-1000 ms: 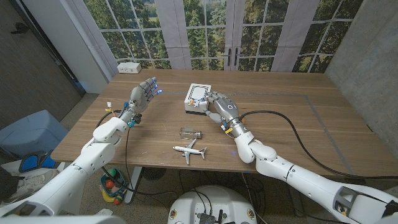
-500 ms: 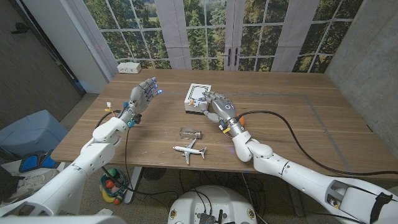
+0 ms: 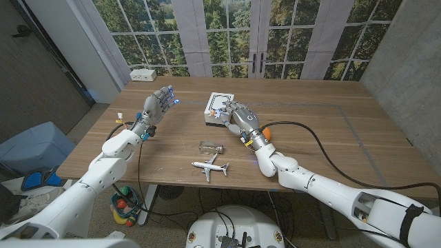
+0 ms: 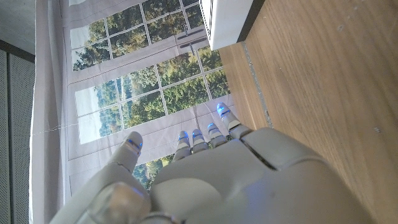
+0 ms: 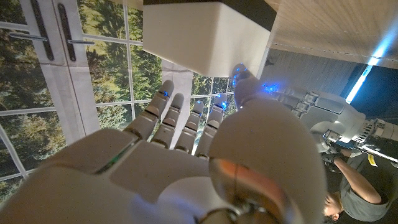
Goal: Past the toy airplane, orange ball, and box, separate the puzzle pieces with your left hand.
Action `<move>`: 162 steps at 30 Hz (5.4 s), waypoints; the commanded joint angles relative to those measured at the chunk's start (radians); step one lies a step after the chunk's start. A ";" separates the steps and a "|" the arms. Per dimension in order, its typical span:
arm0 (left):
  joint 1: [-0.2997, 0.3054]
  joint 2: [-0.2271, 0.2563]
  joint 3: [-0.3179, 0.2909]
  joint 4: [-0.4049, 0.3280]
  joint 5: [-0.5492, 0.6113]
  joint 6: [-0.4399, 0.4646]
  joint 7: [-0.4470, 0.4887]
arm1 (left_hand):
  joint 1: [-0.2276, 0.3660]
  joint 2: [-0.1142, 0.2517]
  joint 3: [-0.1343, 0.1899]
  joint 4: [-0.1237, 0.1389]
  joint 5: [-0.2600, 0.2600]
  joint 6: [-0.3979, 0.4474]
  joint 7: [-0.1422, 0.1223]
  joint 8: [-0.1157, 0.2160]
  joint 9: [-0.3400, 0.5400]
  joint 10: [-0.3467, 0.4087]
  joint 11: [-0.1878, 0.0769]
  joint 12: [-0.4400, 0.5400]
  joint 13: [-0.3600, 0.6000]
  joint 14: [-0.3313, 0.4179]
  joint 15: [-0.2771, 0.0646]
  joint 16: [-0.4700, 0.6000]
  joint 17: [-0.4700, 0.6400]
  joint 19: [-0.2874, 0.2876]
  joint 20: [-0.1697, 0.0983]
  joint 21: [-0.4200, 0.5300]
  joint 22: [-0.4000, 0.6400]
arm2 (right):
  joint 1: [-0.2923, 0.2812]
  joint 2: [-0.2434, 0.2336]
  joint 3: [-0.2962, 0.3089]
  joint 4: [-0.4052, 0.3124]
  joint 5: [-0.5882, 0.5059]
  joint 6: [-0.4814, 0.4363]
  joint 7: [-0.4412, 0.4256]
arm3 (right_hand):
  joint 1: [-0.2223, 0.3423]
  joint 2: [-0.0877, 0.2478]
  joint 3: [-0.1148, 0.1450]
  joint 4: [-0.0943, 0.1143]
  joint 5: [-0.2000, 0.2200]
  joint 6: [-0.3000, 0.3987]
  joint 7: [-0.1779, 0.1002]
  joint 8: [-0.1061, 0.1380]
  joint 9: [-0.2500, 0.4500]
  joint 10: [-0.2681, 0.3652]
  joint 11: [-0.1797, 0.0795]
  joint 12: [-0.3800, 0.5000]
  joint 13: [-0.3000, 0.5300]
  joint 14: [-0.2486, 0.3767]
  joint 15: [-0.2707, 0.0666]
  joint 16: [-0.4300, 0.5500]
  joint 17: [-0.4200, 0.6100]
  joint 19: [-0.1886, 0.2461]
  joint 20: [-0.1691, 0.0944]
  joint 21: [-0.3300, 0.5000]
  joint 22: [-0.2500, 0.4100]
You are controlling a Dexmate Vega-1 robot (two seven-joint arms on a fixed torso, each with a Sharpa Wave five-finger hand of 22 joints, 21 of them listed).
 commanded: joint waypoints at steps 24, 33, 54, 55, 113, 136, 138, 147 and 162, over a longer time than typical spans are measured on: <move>-0.011 0.001 0.000 -0.004 -0.011 0.032 0.000 | -0.008 -0.009 -0.009 -0.003 0.001 0.004 -0.002 -0.003 0.004 -0.002 0.000 -0.003 0.003 0.001 -0.052 -0.005 0.002 0.012 -0.070 -0.019 0.003 | 0.086 0.097 -0.060 0.222 0.099 0.135 -0.090 | 0.069 0.016 -0.028 0.015 0.004 0.181 -0.028 0.044 -0.002 0.043 -0.017 0.012 0.007 0.015 -0.172 0.033 0.033 0.013 -0.044 0.003 0.003; -0.021 -0.002 0.005 0.008 -0.011 0.036 -0.007 | -0.007 -0.008 -0.011 -0.004 0.002 0.002 -0.003 -0.003 0.004 -0.002 -0.001 -0.003 0.003 -0.001 -0.052 -0.006 0.002 0.013 -0.070 -0.024 0.004 | 0.099 0.117 -0.062 0.263 0.129 0.193 -0.134 | 0.067 0.062 -0.051 0.027 0.004 0.389 0.041 0.107 0.001 0.104 -0.027 0.031 0.003 0.036 -0.179 0.060 0.058 0.019 -0.056 0.014 0.005; -0.020 0.000 0.010 -0.005 0.001 0.037 0.000 | -0.002 -0.008 -0.012 -0.009 0.002 -0.001 -0.005 -0.004 0.004 -0.003 -0.003 -0.003 0.003 -0.001 -0.051 -0.007 0.000 0.017 -0.069 -0.035 0.004 | 0.062 0.107 -0.013 0.204 0.169 0.219 -0.176 | 0.056 0.078 -0.063 0.032 -0.007 0.383 0.054 0.103 0.007 0.129 -0.040 0.039 0.007 0.059 -0.180 0.073 0.068 0.021 -0.066 0.021 0.006; -0.020 0.000 0.011 -0.005 0.003 0.036 0.001 | -0.001 -0.009 -0.012 -0.011 0.002 -0.001 -0.005 -0.004 0.004 -0.003 -0.004 -0.003 0.003 -0.001 -0.052 -0.007 0.000 0.017 -0.069 -0.036 0.004 | 0.060 0.107 -0.011 0.202 0.169 0.220 -0.180 | 0.056 0.080 -0.065 0.032 -0.010 0.380 0.060 0.103 0.011 0.130 -0.045 0.040 0.007 0.059 -0.180 0.074 0.069 0.019 -0.068 0.021 0.007; -0.012 0.194 0.070 -0.256 0.417 0.058 0.185 | 0.417 -0.070 0.121 -0.195 0.016 0.214 -0.161 0.068 0.022 -0.065 0.019 0.010 0.009 -0.024 0.056 -0.003 -0.003 0.097 0.073 -0.213 0.009 | -0.064 0.090 0.160 0.009 0.241 0.350 -0.266 | 0.002 0.163 0.002 0.126 -0.009 0.217 0.163 0.256 0.321 0.148 -0.055 0.048 0.083 0.073 -0.175 0.026 0.074 -0.045 -0.093 0.044 0.011; -0.050 0.107 0.105 -0.229 0.479 -0.062 0.207 | 0.571 -0.196 0.097 -0.192 -0.028 0.441 -0.164 0.135 0.025 0.032 -0.038 0.024 0.008 0.060 0.044 0.000 -0.002 0.179 0.070 -0.247 0.012 | -0.115 0.111 0.233 -0.070 0.301 0.424 -0.179 | -0.039 0.161 0.024 0.165 -0.003 0.171 0.173 0.332 0.445 0.153 -0.058 0.069 0.147 0.057 -0.169 0.032 0.110 -0.072 -0.072 0.054 0.010; -0.054 0.093 0.110 -0.219 0.480 -0.080 0.207 | 0.580 -0.205 0.092 -0.192 -0.030 0.457 -0.164 0.139 0.025 0.040 -0.039 0.024 0.008 0.069 0.045 0.002 -0.002 0.183 0.070 -0.250 0.013 | -0.118 0.113 0.237 -0.073 0.303 0.429 -0.173 | -0.042 0.160 0.024 0.167 -0.004 0.171 0.177 0.337 0.451 0.152 -0.058 0.070 0.151 0.057 -0.168 0.033 0.113 -0.072 -0.070 0.054 0.010; -0.063 0.046 0.127 -0.198 0.500 -0.127 0.222 | 0.635 -0.236 0.071 -0.190 -0.035 0.559 -0.162 0.169 0.025 0.095 -0.060 0.030 0.008 0.114 0.032 0.004 -0.001 0.222 0.067 -0.256 0.014 | -0.134 0.123 0.257 -0.095 0.319 0.450 -0.143 | -0.046 0.160 0.030 0.167 -0.003 0.163 0.183 0.357 0.480 0.156 -0.056 0.080 0.170 0.055 -0.168 0.037 0.126 -0.081 -0.062 0.057 0.010; -0.059 -0.013 0.136 -0.199 0.567 -0.149 0.301 | 0.715 -0.253 0.034 -0.192 -0.038 0.684 -0.156 0.207 0.027 0.159 -0.075 0.030 0.009 0.170 -0.008 0.004 -0.002 0.281 0.049 -0.260 0.015 | -0.161 0.136 0.288 -0.128 0.348 0.491 -0.084 | -0.054 0.159 0.038 0.168 -0.006 0.151 0.193 0.382 0.518 0.163 -0.050 0.097 0.198 0.053 -0.164 0.042 0.145 -0.091 -0.055 0.061 0.009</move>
